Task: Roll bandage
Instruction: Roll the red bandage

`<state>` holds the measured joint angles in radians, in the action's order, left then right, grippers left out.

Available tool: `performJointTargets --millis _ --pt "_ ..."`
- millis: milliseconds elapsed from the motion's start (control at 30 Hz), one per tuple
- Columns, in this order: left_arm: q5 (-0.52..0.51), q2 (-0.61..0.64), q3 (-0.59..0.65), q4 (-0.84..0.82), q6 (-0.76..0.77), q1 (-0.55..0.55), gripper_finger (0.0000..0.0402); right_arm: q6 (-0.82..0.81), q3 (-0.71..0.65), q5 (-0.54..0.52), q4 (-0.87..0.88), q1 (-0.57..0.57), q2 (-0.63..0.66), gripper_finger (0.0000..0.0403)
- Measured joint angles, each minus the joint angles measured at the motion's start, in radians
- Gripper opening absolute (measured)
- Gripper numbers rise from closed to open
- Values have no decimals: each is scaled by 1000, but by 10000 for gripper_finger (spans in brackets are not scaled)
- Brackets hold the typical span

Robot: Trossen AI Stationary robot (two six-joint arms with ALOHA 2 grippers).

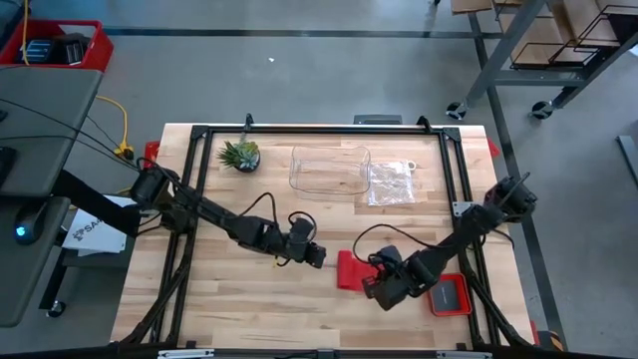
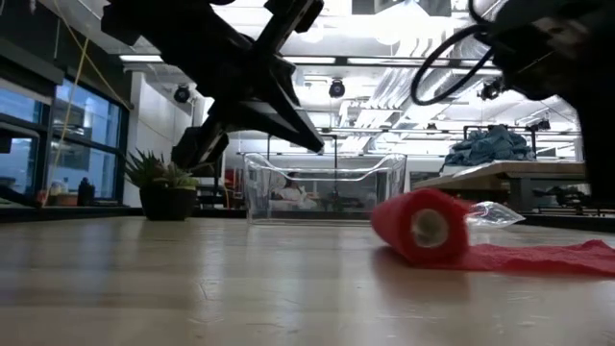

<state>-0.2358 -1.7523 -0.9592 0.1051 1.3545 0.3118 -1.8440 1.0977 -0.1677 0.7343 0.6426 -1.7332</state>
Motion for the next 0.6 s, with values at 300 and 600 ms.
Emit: performJointTargets --millis 300,600 --pt "28 6 0 -27 -30 -5 0 -166 0 -23 71 69 0 0" --pt "45 3 0 -29 27 3 0 -210 0 -22 108 83 0 0"
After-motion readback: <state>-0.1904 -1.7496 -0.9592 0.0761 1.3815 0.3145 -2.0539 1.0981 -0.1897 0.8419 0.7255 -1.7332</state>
